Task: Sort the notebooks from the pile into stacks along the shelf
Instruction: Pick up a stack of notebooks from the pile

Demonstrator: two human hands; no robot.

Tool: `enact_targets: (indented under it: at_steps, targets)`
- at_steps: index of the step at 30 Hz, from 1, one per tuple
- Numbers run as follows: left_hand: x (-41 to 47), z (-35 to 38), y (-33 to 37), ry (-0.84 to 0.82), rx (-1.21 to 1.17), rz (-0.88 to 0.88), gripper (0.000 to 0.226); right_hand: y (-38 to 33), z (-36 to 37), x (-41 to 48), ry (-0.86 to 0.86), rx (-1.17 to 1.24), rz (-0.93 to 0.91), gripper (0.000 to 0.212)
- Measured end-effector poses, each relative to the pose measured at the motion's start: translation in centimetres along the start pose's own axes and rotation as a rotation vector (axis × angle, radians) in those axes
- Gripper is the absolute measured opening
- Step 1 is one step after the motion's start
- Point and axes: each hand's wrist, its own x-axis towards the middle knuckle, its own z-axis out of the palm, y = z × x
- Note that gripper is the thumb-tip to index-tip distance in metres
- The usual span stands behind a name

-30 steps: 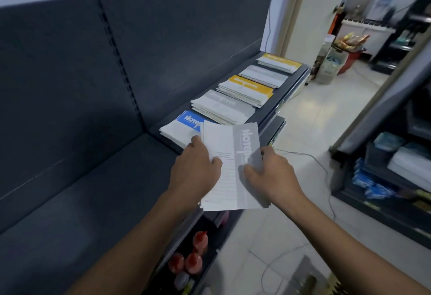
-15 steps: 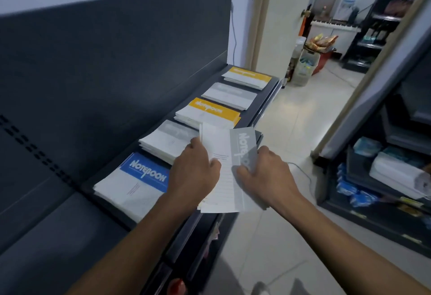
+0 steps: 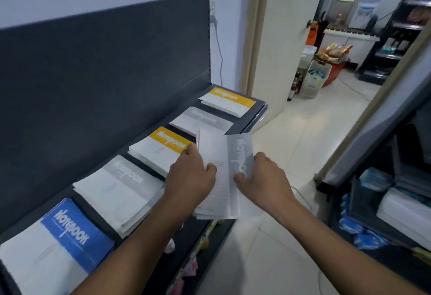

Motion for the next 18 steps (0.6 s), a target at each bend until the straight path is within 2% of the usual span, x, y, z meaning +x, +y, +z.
enact_targets:
  at_steps: [10, 18]
  targets:
    - [10.6, 3.4, 1.0, 0.035, -0.044, -0.138, 0.028, 1.6, 1.0, 12.7, -0.097, -0.048, -0.052, 0.035]
    - [19.6, 4.5, 0.4, 0.043, -0.075, -0.229, 0.026, -0.2, 1.5, 23.8, -0.114, -0.185, -0.178, 0.033]
